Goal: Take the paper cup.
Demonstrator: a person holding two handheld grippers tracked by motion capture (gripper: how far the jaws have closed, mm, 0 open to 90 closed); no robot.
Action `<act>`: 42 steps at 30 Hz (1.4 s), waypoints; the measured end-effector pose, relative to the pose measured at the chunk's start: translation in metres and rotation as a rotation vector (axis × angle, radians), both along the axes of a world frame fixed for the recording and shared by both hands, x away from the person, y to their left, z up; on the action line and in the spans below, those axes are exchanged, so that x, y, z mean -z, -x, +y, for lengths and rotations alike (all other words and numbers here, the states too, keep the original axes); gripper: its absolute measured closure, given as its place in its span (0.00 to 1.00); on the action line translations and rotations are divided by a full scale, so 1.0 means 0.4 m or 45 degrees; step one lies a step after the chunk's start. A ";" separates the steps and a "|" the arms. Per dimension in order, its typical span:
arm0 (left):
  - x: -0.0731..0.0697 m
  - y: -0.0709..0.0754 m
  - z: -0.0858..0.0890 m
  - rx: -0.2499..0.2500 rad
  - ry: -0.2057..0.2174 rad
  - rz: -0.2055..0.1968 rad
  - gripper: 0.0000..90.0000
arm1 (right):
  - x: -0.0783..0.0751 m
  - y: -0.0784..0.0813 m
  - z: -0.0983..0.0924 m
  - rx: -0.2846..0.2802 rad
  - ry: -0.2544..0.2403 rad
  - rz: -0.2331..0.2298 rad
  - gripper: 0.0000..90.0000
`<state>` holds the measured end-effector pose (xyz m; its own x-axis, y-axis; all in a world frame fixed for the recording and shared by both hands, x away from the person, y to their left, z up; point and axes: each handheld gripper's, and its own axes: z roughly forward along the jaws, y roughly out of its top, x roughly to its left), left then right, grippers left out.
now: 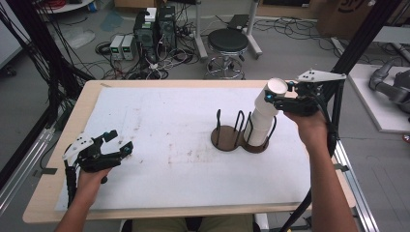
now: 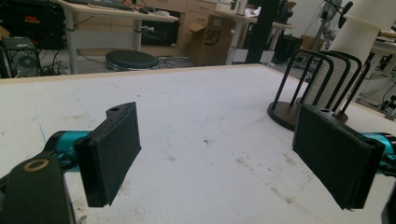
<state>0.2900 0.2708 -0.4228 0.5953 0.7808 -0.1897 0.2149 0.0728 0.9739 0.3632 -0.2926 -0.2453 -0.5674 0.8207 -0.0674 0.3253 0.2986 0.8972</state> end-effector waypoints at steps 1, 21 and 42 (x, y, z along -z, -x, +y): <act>0.000 0.000 0.000 0.002 0.004 0.000 0.17 | -0.005 0.003 0.000 -0.003 0.000 -0.007 0.39; -0.003 0.007 -0.015 0.112 0.018 -0.074 0.16 | -0.048 0.112 0.091 -0.282 -0.058 -0.076 0.39; -0.022 0.015 -0.066 0.240 -0.047 -0.106 0.16 | 0.120 0.131 0.180 -0.440 -0.051 0.068 0.39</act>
